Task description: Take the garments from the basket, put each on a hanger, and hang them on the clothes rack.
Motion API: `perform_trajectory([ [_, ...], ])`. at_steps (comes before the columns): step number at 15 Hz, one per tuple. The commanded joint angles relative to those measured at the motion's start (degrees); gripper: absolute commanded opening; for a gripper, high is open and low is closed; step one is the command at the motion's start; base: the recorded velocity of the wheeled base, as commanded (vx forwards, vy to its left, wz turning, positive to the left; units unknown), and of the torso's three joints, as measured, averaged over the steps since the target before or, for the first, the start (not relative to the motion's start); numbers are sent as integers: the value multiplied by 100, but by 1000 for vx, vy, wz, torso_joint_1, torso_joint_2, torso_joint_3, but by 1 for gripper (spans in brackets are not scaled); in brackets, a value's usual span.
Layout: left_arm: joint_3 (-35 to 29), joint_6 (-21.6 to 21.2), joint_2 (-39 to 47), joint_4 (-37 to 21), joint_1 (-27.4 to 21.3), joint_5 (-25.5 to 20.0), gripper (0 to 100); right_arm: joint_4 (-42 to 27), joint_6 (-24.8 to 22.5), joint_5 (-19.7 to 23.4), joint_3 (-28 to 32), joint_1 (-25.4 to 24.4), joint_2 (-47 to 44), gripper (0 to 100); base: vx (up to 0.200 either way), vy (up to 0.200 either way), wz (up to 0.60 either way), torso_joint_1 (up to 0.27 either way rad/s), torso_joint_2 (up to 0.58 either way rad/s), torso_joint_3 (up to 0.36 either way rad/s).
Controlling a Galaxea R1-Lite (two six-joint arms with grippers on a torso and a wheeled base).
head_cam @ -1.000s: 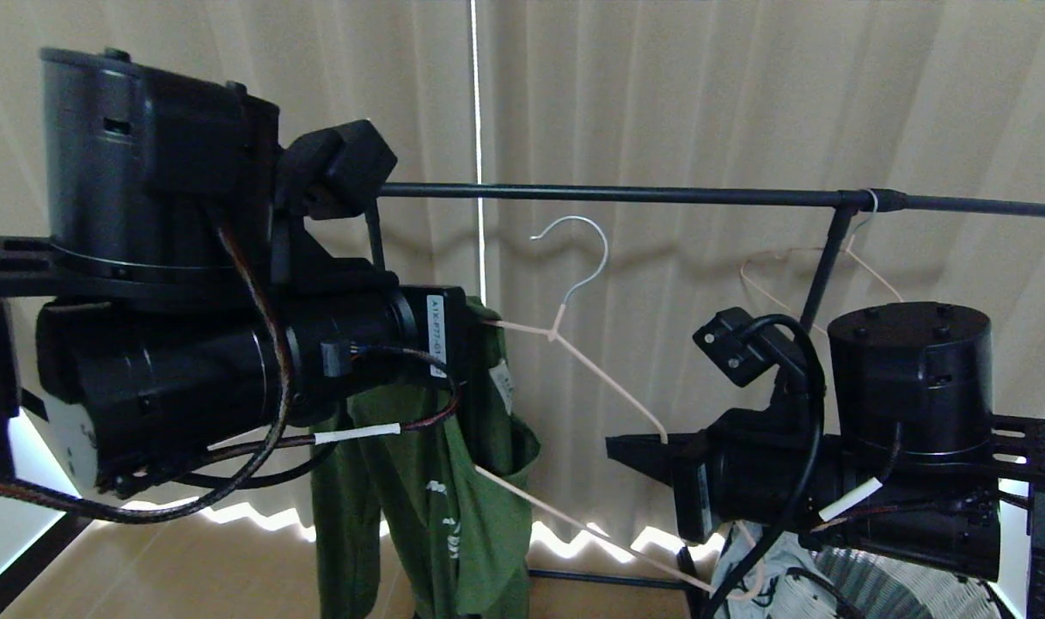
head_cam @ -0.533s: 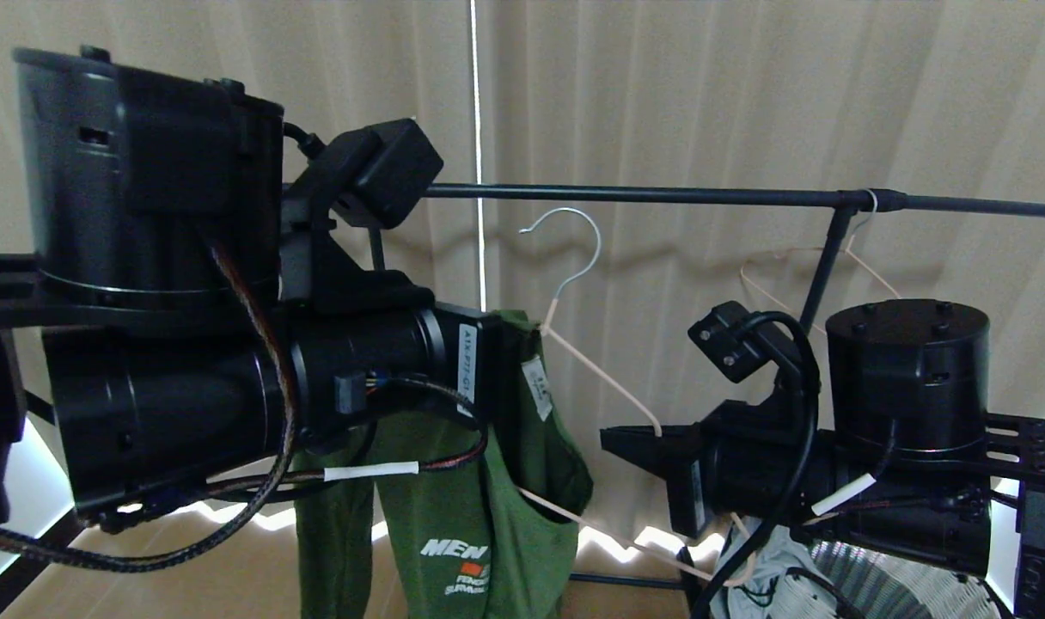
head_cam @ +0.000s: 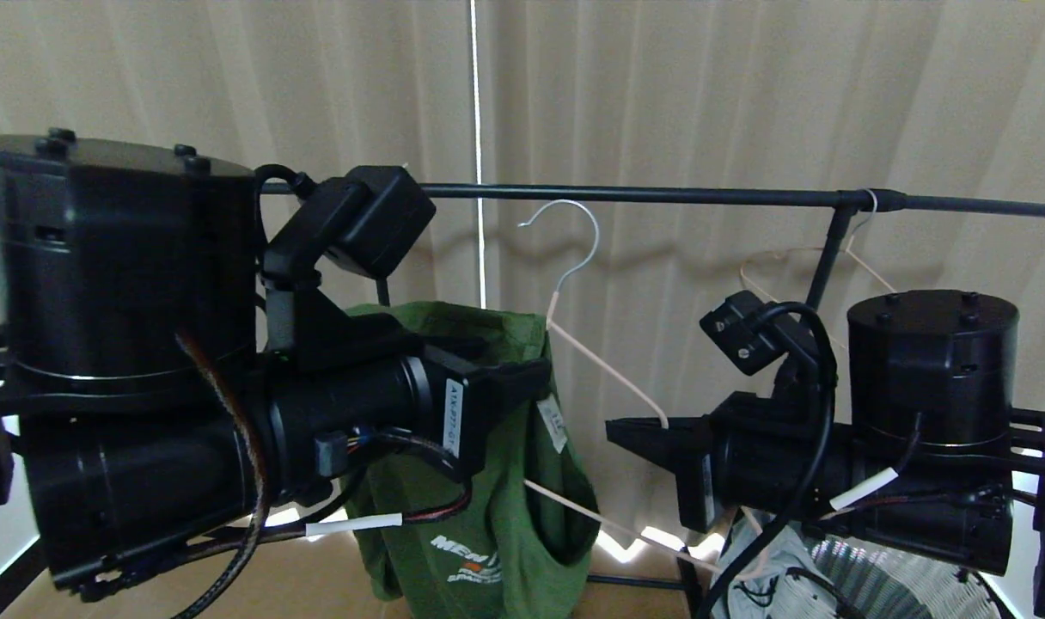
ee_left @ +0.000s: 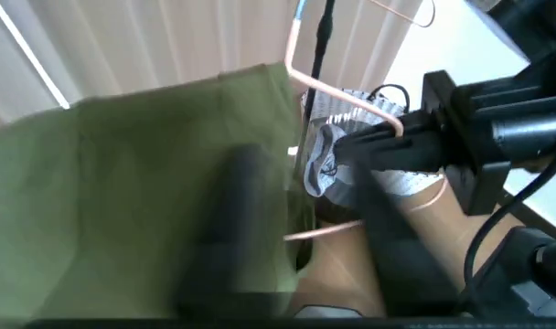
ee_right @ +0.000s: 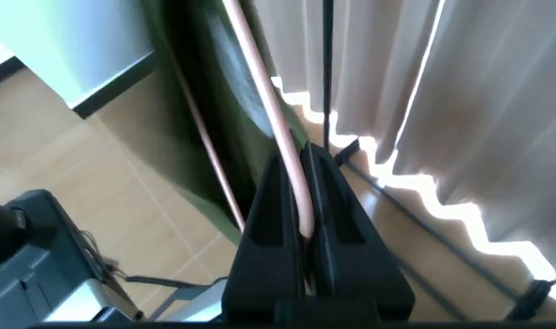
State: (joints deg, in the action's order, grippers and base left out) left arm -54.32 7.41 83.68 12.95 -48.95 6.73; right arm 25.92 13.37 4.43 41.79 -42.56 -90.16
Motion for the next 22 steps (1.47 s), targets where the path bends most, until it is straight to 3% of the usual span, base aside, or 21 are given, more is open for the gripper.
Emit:
perform_trajectory([
  [1,334,-20,-334,94,8,4,100,1,-186,6,-39,28,210,0,0,0,0,0,0,0],
  [4,748,-346,-616,261,43,4,100,-17,-520,6,-48,195,359,0,0,0,0,0,0,0],
  [7,1038,-2086,-950,630,895,4,100,-52,-1399,32,-66,679,570,0,0,0,0,0,0,0],
  [11,1099,-3606,-1064,639,1247,-14,100,-34,-1768,58,-22,661,579,0,0,0,0,0,0,0],
  [12,1090,-3729,-1046,657,1247,-23,100,-34,-1821,67,-4,652,561,0,0,0,0,0,0,0],
  [15,835,-4318,-607,911,1449,-796,100,1,-2076,322,75,652,473,0,0,0,0,0,0,0],
  [17,493,-4582,-326,920,1546,-814,100,1,-2155,348,75,652,473,0,0,0,0,0,0,0],
  [22,334,-4705,44,955,1660,-814,100,19,-2146,392,5,450,587,0,0,0,0,0,0,0],
])
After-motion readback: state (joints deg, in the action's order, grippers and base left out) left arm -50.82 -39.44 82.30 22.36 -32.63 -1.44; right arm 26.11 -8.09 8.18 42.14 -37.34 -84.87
